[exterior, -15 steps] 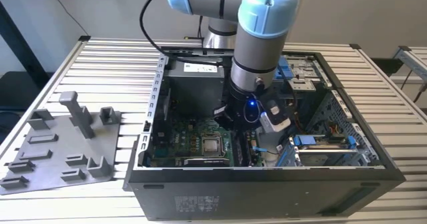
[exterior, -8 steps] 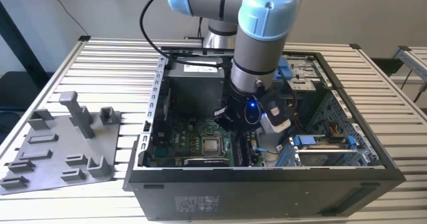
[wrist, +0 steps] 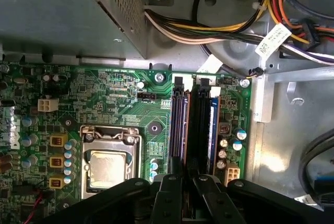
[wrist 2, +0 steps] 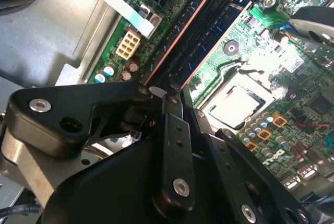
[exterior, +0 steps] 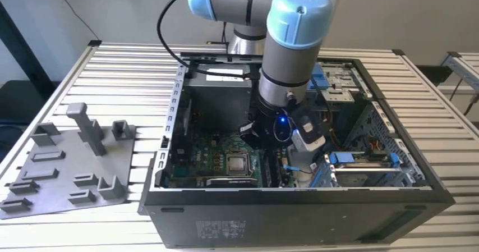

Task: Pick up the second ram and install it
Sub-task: 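Insert the second ram into the second slot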

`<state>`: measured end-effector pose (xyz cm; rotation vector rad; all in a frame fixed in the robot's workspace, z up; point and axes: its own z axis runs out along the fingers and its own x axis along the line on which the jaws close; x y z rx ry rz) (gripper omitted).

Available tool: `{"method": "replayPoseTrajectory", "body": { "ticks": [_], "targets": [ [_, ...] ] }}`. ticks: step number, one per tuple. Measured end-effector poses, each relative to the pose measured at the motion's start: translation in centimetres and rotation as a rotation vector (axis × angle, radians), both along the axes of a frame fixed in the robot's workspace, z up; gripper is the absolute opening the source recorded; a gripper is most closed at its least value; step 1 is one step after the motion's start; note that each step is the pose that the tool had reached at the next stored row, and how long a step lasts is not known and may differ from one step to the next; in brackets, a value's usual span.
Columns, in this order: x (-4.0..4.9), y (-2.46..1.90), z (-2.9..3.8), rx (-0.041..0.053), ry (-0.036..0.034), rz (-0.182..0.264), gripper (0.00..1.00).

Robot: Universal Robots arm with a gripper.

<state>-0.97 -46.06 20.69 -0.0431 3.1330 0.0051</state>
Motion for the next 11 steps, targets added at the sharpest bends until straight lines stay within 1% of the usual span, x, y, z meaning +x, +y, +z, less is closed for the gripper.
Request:
{"method": "replayPoseTrajectory", "body": {
  "ticks": [1,2,4,5,6,7,11],
  "targets": [
    [0.0,0.0,0.0,0.0,0.0,0.0,0.14],
    [0.01,0.03,-0.05,0.0022,-0.0003,0.0,0.16],
    [0.0,0.02,-0.05,0.001,-0.0004,0.0,0.16],
    [0.02,-0.01,0.03,0.0013,0.0005,0.0,0.22],
    [-0.03,0.0,0.11,0.0057,0.0007,-0.001,0.22],
    [-0.06,0.0,0.47,0.0075,0.0006,-0.002,0.22],
    [-0.06,-0.01,2.28,0.0074,0.0007,-0.002,0.22]
  ]
}}
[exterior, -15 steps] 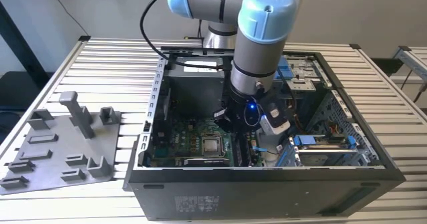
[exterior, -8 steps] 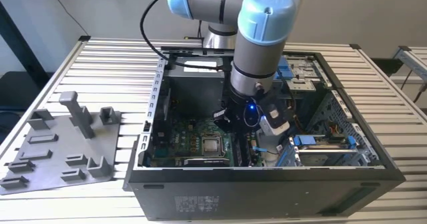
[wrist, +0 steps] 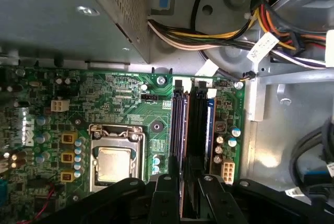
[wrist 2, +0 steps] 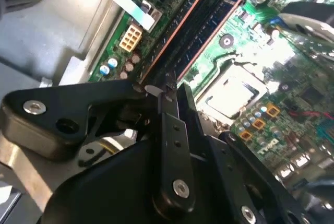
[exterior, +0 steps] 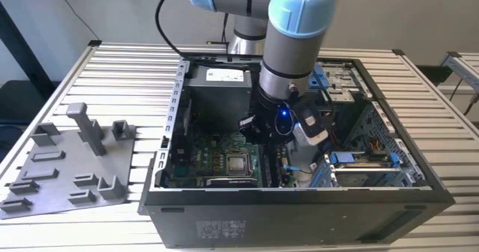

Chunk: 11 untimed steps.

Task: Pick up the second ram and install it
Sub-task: 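Insert the second ram into the second slot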

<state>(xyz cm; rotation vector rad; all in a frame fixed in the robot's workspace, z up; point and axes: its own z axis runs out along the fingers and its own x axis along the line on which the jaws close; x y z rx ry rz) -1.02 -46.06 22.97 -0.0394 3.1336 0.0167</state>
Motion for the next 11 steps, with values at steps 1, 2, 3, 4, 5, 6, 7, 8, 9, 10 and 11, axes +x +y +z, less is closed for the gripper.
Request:
{"method": "replayPoseTrajectory", "body": {
  "ticks": [1,2,3,4,5,6,7,8,9,10,11],
  "targets": [
    [0.0,0.0,0.46,0.0001,-0.0001,0.0,0.22],
    [0.0,0.0,0.93,0.0001,-0.0001,0.0,0.22],
    [0.0,0.0,1.4,0.0,-0.0001,0.0,0.22],
    [0.0,0.0,1.52,-0.0002,0.0002,0.0,0.22],
    [0.01,0.0,1.51,0.0002,0.0,0.0,0.22],
    [0.01,0.01,1.52,0.0004,0.0,0.0,0.22],
    [0.0,0.0,1.54,0.0002,0.0001,0.0,0.2],
    [0.0,0.0,1.55,0.0002,0.0001,0.0,0.2],
    [0.0,0.0,1.57,0.0,0.0002,0.0,0.13],
    [0.0,0.0,1.58,0.0003,0.0001,0.0,0.11],
    [-0.01,0.0,1.6,0.0001,0.0001,0.0,0.11]
  ]
}}
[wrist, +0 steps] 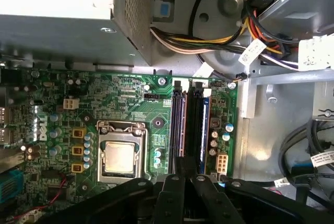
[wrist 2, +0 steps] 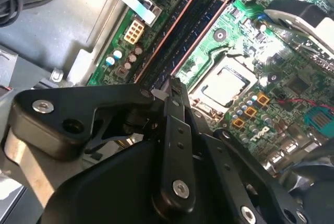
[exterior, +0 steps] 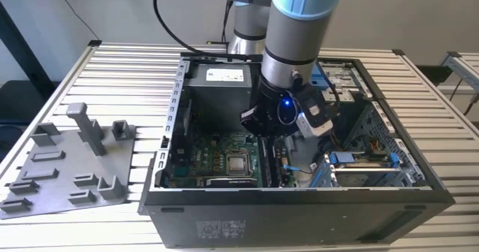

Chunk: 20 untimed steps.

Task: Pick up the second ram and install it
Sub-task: 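Insert the second ram into the second slot, then press down the second ram until it locks into place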

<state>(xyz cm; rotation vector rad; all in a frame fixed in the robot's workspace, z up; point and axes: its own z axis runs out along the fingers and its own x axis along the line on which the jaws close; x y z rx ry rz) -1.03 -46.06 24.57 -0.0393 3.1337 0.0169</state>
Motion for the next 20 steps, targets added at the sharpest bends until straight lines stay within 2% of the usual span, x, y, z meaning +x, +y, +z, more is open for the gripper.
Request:
{"method": "replayPoseTrajectory", "body": {
  "ticks": [15,17,20],
  "targets": [
    [-0.01,0.0,0.17,0.0,0.0,0.003,0.11],
    [-0.02,0.0,0.17,0.0,0.0,0.017,0.11],
    [-0.04,0.0,0.17,-0.0001,0.0,0.067,0.11]
  ]
}}
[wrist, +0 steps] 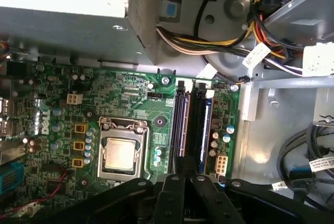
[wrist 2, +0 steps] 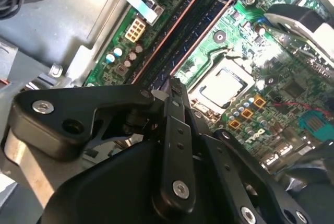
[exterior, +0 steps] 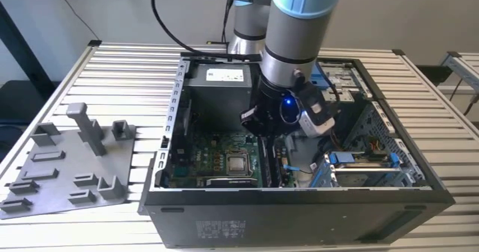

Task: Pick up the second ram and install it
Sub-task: 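Press down the second ram until it locks into place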

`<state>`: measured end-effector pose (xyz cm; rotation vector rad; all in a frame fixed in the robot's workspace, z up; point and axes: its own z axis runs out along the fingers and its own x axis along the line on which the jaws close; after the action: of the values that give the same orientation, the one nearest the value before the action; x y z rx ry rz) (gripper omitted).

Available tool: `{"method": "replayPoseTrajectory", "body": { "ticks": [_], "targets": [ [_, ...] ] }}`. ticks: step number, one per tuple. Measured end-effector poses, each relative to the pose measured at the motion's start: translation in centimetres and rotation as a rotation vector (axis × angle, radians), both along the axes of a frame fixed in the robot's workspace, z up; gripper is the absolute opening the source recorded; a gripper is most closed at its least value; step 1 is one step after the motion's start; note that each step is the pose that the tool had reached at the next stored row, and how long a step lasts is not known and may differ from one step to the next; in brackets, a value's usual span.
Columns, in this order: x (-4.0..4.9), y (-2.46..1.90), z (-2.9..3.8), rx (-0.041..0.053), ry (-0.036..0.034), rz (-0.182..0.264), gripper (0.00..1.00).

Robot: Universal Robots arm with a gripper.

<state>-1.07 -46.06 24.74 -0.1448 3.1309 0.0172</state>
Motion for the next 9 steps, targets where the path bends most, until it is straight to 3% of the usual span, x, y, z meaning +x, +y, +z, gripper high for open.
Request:
{"method": "replayPoseTrajectory", "body": {
  "ticks": [9],
  "targets": [
    [-0.05,0.0,-0.05,-0.0001,0.0001,0.15,0.11]
  ]
}}
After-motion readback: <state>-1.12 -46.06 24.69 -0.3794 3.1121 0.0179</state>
